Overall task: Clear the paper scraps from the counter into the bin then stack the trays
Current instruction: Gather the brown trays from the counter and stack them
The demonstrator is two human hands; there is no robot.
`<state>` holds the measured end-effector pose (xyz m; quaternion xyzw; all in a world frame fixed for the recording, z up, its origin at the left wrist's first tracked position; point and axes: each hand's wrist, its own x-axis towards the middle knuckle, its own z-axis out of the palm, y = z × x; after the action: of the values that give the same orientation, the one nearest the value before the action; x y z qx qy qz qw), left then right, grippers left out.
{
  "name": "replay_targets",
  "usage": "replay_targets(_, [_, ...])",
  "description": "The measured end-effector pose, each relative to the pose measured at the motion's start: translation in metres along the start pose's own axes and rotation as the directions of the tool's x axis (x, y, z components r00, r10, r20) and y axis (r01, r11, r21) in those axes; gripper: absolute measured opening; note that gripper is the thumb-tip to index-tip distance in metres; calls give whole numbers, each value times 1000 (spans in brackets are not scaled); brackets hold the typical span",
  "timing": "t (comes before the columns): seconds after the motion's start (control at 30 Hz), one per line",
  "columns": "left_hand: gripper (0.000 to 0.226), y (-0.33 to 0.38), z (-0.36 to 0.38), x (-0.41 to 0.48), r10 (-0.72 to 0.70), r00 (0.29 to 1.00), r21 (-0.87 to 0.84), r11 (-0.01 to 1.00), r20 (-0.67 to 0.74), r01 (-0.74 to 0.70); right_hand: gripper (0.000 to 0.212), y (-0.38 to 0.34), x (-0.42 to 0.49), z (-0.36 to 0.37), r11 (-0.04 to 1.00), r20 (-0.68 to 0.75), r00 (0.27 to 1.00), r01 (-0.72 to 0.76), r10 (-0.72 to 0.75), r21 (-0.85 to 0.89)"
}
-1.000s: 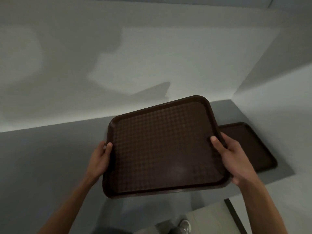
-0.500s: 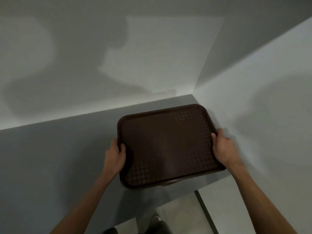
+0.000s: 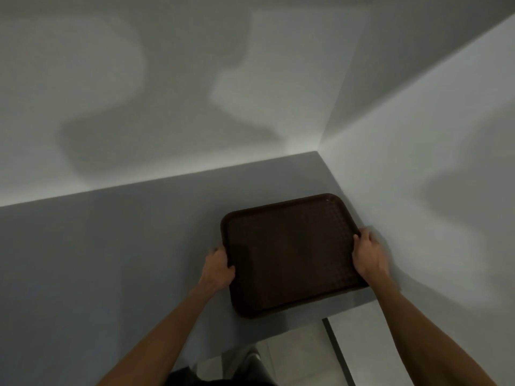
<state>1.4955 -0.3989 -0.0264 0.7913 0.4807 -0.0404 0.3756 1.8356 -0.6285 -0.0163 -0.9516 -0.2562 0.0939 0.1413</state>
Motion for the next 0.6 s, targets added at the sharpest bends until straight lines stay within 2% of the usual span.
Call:
replay_targets(0.07, [43,-1,9,2,-14,1000,11,1000,-1,14,34,5,7,8,1000,-12,1000,-13,12,-7])
replay_targets(0.17, [67,-4,17,7,-30,999,41,999,-13,30,34,13,16,23,998,-34,999,-2,0,-68])
replay_targets(0.23, [78,-2,17,10,-56,998,24,998,5,56,32,14,17,31,999,-46,999,-5,3,-40])
replay_targets(0.4, [80,7,16,16,-96,995,70,993,18,95,37,6,11,31,999,49,999,-16,17,-28])
replay_targets(0.6, [77,3,15,17,-62,998,24,998,5,62,36,5,15,35,998,49,997,-60,59,13])
